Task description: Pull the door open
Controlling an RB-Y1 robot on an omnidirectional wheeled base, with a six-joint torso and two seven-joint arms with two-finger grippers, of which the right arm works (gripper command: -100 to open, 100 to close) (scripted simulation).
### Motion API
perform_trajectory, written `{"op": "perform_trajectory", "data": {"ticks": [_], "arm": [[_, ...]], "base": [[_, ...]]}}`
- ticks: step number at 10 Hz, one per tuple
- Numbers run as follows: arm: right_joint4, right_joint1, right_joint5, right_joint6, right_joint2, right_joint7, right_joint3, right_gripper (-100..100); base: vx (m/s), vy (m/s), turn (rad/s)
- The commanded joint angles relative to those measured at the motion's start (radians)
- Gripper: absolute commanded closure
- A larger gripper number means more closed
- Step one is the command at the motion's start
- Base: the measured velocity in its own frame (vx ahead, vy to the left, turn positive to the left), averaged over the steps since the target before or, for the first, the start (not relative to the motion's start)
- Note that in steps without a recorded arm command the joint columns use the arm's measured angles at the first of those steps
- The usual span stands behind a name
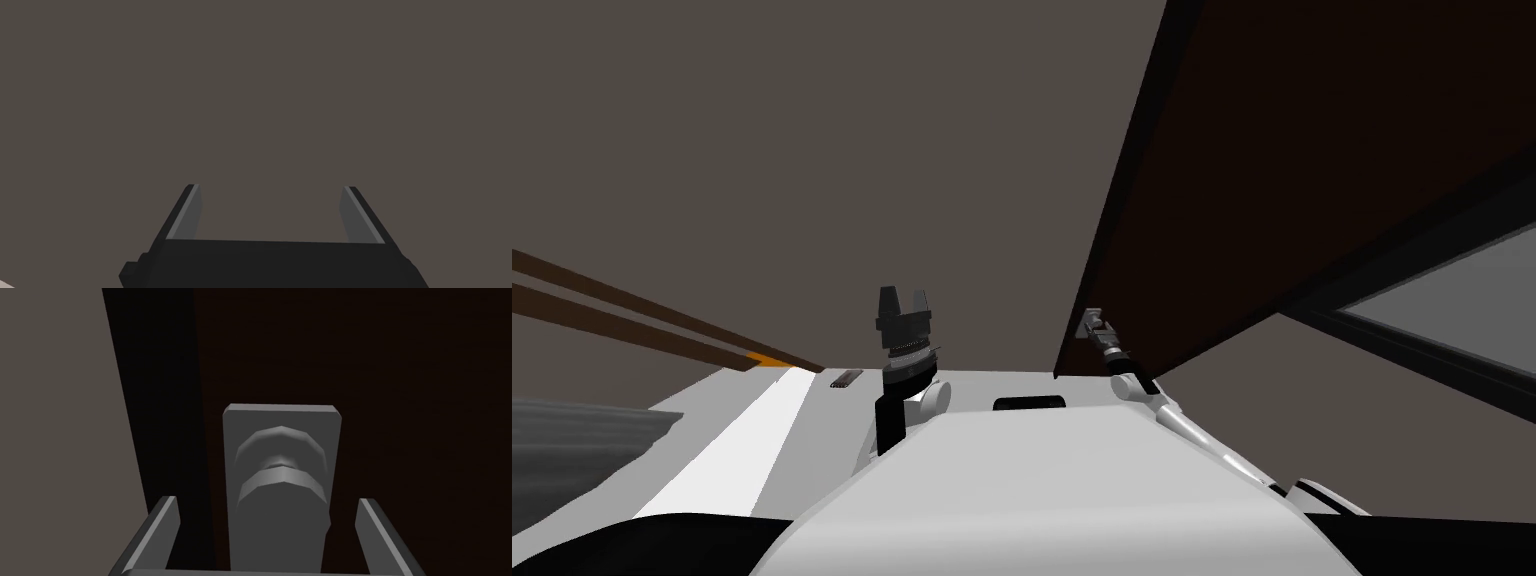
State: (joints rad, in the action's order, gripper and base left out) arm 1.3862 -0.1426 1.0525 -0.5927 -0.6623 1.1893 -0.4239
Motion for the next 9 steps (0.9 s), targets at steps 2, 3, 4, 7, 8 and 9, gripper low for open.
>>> {"op": "perform_trajectory", "data": {"ticks": [2, 3, 4, 7, 8, 9], "arm": [[-0.023, 0.008, 0.002, -0.003, 0.001, 0.008, 0.008, -100], [-0.023, 0.008, 0.002, -0.003, 0.001, 0.008, 0.008, 100], [-0.023, 0.008, 0.002, -0.003, 0.001, 0.008, 0.008, 100], [-0.023, 0.008, 0.002, -0.003, 0.001, 0.008, 0.008, 100], [-0.023, 0.008, 0.002, -0.003, 0.001, 0.008, 0.008, 100], [-0.020, 0.003, -0.001, -0.011, -0.018, 0.026, -0.003, 100]], "base": [[0.086, -0.011, 0.079], [-0.008, 0.000, -0.024], [-0.018, -0.003, -0.014], [-0.007, 0.000, 0.004], [0.000, 0.000, 0.000], [-0.133, -0.053, 0.151]]}}
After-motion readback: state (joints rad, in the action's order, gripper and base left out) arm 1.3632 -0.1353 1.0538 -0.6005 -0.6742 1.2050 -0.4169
